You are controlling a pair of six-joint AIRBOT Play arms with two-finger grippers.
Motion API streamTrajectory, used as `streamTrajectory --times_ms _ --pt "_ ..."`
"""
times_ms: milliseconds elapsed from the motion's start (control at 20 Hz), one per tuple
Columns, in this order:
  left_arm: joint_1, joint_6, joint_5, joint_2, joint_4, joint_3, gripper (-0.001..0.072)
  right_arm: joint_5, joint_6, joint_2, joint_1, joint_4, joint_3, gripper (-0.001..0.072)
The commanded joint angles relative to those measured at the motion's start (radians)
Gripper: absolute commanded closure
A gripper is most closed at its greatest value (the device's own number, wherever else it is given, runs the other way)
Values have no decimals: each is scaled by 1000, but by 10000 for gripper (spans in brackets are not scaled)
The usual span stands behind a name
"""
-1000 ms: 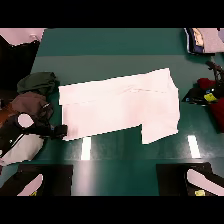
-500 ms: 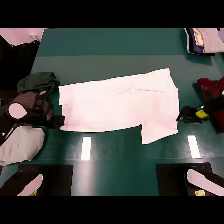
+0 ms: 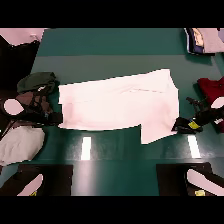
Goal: Fold the shirts.
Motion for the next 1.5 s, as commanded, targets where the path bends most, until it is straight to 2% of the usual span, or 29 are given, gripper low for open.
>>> streamTrajectory --times_ms 0,150,200,300,350,500,750,1000,1150,1250,1450 --pt "0 1 -7 1 1 2 680 -93 2 -2 2 92 -10 262" --pt "0 1 -11 1 0 2 680 -112 2 -2 1 90 -10 285" --pt "0 1 -12 1 0 2 680 -112 2 -2 1 86 -10 369" --pt "0 1 -14 1 0 2 680 -112 -11 -2 1 83 -10 645" --pt "0 1 -14 1 0 2 680 -111 -19 -2 1 83 -9 689" --pt "0 17 -42 1 17 13 680 -51 -19 39 1 45 14 692" --pt "0 19 -145 57 50 88 681 167 -8 309 1 -79 70 693" --pt "0 15 -306 200 48 88 681 300 99 554 1 -77 71 694" --pt "0 5 -354 273 28 88 681 309 135 652 1 -77 71 693" --pt "0 5 -335 278 19 88 681 253 137 674 1 -73 71 693" --pt "0 6 -134 278 37 88 681 145 133 573 1 -32 74 694"
